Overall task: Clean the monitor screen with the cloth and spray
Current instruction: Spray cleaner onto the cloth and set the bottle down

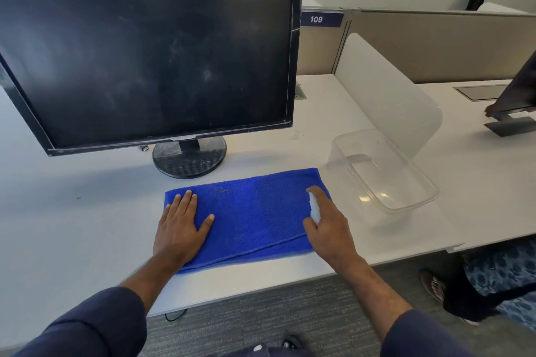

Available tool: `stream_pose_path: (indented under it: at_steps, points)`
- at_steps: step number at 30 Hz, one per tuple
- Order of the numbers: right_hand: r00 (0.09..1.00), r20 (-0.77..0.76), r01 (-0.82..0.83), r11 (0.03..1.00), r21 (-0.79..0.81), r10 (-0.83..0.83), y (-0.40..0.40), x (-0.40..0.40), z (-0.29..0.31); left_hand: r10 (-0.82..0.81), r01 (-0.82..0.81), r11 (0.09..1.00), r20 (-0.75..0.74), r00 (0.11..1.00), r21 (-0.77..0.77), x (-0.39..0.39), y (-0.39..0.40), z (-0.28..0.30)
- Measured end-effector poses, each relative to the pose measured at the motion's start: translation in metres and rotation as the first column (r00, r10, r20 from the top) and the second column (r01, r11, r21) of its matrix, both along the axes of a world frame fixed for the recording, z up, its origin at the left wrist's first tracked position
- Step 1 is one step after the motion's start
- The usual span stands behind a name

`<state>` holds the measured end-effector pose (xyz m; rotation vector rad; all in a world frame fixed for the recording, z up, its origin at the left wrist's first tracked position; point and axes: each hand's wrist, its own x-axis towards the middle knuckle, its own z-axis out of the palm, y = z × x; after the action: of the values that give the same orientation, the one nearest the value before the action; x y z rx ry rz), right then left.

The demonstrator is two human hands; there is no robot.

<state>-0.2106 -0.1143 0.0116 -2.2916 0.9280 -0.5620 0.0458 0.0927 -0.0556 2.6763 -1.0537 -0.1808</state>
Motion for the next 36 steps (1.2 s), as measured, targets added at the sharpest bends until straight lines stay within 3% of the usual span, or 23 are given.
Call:
stream_pose_path:
  at_steps: [5,10,13,17,23,27,36]
  points:
    - [0.999,-0.005,0.049,0.998,0.042,-0.048,-0.007,-0.005,0.003,0.001,-0.001,1.000,-0.001,1.000,-0.008,0.000,-0.001,-0.001]
    - [0.986,-0.002,-0.167,0.980,0.108,0.168,-0.004,-0.012,0.005,0.001,-0.001,1.000,0.002,1.000,-0.006,0.001,0.000,-0.001]
    - [0.976,-0.025,-0.214,0.970,0.115,0.218,0.004,-0.014,-0.001,0.002,-0.002,1.000,-0.001,1.000,-0.004,0.000,-0.001,0.000]
    - [0.988,0.017,-0.153,0.981,0.118,0.152,0.006,-0.019,-0.003,0.005,-0.005,1.000,-0.004,1.000,-0.004,-0.001,0.000,0.001]
    - [0.997,0.028,0.070,0.995,0.066,-0.072,-0.009,-0.029,-0.005,0.005,-0.005,1.000,-0.004,1.000,-0.001,-0.001,0.000,0.002]
    - [0.998,-0.041,0.056,0.998,0.039,-0.054,-0.012,-0.033,-0.011,0.002,-0.002,1.000,-0.004,1.000,-0.006,-0.001,-0.001,0.002]
    - [0.987,0.156,0.029,0.992,0.127,-0.049,-0.028,-0.010,-0.005,0.009,-0.009,1.000,-0.004,1.000,-0.014,-0.001,0.000,0.001]
